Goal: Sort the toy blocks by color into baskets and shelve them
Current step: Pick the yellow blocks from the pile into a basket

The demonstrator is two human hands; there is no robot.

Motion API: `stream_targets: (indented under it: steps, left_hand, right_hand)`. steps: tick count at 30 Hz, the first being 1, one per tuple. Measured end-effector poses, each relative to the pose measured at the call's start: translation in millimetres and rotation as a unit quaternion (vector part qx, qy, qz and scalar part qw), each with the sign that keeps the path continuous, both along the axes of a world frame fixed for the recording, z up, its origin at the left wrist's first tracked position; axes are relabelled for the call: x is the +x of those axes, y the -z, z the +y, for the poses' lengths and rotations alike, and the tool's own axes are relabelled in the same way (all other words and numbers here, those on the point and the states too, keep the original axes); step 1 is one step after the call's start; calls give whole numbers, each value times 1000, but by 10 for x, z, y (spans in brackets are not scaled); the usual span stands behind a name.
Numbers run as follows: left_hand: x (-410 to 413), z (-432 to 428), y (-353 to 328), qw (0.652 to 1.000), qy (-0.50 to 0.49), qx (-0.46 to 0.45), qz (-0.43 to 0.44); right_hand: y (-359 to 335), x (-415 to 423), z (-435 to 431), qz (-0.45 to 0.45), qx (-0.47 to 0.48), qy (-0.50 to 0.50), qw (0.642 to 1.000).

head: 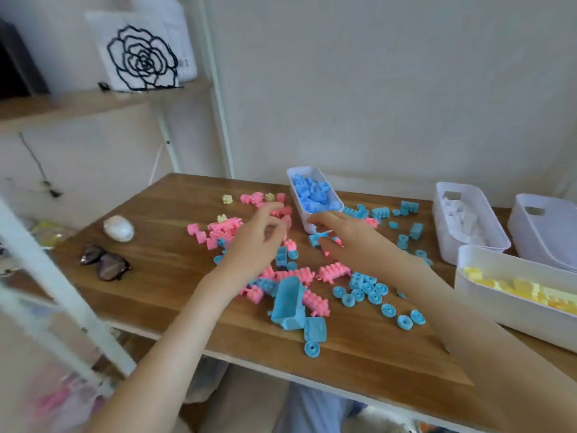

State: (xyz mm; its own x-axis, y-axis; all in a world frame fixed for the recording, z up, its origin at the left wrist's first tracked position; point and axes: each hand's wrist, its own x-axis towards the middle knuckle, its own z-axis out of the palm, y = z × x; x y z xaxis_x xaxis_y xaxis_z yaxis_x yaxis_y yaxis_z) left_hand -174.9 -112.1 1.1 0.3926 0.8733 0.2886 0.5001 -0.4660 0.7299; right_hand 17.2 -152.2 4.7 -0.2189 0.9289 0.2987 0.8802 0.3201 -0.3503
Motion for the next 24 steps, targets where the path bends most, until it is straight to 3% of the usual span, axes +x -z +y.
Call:
stream_targets:
  steps: [4,7,14,20,24]
  left_hand:
    - [-744,387,220,980,-187,4,-65]
    - [-954,661,341,968,-241,12,-72]
    - [-908,1360,572,974,-224,19,24]
    - [-979,1776,684,982,-184,-40,-20]
    - [-977,1827,710,987,-137,-38,77]
  right_hand:
    - [-2,-366,359,14,-41,-37,998]
    - [61,-580,632,22,-67,-40,997]
    - [153,-790,1279,6,-85,-11,996]
    - [151,-817,2004,9,-117,77,990]
    - [309,-808,2406,-7,-169,113,979]
